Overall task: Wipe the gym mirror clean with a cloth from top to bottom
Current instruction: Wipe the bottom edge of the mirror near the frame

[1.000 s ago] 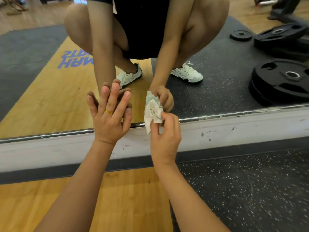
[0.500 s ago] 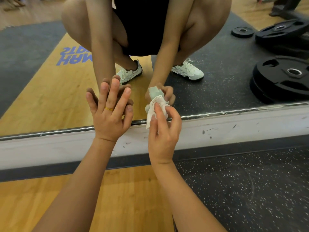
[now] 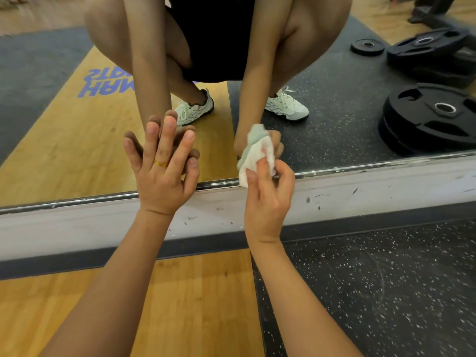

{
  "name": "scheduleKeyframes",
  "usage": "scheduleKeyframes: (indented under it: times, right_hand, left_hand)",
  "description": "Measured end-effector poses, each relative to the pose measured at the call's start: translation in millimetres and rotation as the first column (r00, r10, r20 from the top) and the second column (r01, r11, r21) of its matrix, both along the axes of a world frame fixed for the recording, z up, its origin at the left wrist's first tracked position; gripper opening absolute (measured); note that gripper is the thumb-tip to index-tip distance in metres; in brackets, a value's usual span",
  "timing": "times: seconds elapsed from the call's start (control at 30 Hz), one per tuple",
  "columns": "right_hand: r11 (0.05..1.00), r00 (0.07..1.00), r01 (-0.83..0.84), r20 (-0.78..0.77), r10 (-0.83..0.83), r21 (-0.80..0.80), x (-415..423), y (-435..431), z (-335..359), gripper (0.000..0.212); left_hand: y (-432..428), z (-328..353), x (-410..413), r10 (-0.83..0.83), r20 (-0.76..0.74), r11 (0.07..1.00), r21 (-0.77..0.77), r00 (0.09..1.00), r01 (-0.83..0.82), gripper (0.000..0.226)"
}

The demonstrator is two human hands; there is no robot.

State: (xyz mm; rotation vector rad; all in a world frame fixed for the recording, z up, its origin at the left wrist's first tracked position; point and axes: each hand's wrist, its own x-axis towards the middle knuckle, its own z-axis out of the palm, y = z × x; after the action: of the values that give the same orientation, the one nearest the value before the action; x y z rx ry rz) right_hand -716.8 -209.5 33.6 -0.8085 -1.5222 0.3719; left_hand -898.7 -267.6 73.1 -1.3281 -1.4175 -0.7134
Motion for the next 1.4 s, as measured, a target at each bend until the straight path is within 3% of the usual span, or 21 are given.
scheduleKeyframes:
  times: [0.17,0.27,0.53,0.7,0.93,1.13,1.4]
  right_hand:
    - [0.958,0.93,-0.053,-0.362,-0.056,-0.283,-11.1,-7.7,14.1,0.043]
    - [0.938,0.885,-0.062,-0.454,-0.107,-0.342,-26.6,-19.3,28.8,0.044]
    - [0.927,0.863,-0.032,-0.478,-0.164,-0.375,-36.8,-24.5,40.6,0.048]
    - [0.82,0.74,0.046,-0.531,-0.412,-0.571,-2.2,12.6,30.8,0.05]
    - [0.885,0.865,-0.076,-0.471,-0.17,-0.459,-27.4,-35.2,22.9,0.041]
    - [0.897,0.836,0.06,-0.469,-0.285,-0.438,7.3,8.4,19.1,0.04]
    - [0.861,0.853,-0.048,-0.469,-0.228,-0.506,-0.8,-10.3,23.3,0.045]
  left_hand:
    - [-0.8,1.4,0.3,-0.004,0.006,1.0,-0.009,1.0,0.004,0.061]
    - [-1.1,2.2,1.9,-0.005,0.02,1.0,-0.018,1.0,0.005,0.058]
    - [-5.8,5.4,4.7,-0.015,0.037,0.998,-0.053,0.999,0.017,0.06]
    - [-12.6,8.4,4.5,-0.015,0.032,0.993,-0.115,0.999,0.018,0.063]
    - [-9.3,6.9,6.2,-0.007,0.035,0.996,-0.09,0.999,0.01,0.061]
    - [-10.1,6.8,4.7,-0.019,0.04,0.995,-0.097,0.999,0.022,0.061]
    - [-8.5,8.0,5.7,-0.016,0.05,0.995,-0.093,0.999,0.021,0.058]
